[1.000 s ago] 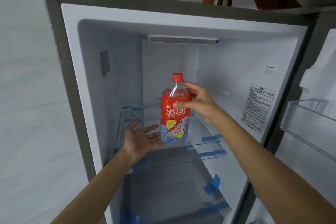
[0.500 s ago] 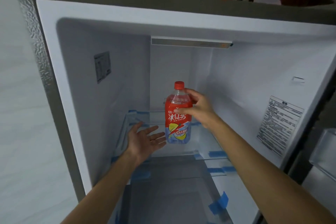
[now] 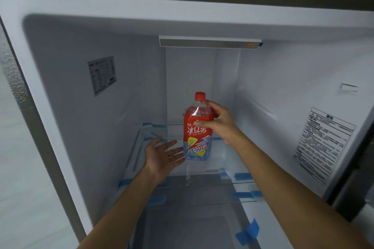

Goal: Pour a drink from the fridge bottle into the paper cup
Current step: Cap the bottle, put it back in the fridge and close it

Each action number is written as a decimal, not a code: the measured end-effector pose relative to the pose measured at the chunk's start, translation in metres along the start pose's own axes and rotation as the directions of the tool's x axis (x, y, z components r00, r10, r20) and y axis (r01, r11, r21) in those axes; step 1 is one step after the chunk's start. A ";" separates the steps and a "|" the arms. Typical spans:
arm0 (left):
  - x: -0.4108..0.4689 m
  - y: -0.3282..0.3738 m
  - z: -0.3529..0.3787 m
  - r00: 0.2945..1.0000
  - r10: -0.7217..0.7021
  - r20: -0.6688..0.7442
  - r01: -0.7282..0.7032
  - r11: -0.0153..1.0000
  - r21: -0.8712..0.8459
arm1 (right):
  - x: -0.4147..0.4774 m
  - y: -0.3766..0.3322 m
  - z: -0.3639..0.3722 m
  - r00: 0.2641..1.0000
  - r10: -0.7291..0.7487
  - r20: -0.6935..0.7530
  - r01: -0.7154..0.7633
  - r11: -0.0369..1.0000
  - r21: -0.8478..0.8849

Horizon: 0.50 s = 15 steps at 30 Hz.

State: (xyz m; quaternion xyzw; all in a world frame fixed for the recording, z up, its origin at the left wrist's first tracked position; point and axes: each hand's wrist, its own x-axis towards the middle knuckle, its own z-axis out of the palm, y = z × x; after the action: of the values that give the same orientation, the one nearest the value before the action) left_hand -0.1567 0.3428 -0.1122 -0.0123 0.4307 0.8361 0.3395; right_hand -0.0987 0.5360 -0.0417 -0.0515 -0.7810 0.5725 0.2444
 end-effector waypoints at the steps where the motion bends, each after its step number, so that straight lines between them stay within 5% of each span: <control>1: 0.001 0.000 0.001 1.000 0.002 -0.002 -0.002 1.000 -0.003 | 0.002 0.001 -0.001 1.000 0.000 0.002 0.000 1.000 -0.005; 7: 0.010 0.003 0.010 1.000 0.010 0.000 -0.010 0.999 0.030 | 0.010 0.011 -0.002 1.000 0.010 -0.012 -0.010 1.000 -0.009; 15: 0.000 -0.001 0.015 0.996 0.088 0.026 -0.090 0.888 0.451 | 0.005 0.013 0.002 0.995 0.016 -0.095 -0.041 0.962 -0.270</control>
State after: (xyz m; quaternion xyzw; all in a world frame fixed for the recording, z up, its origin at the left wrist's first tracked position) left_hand -0.1521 0.3543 -0.1030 0.0888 0.6124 0.7279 0.2955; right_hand -0.1064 0.5406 -0.0529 -0.1222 -0.8393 0.4603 0.2623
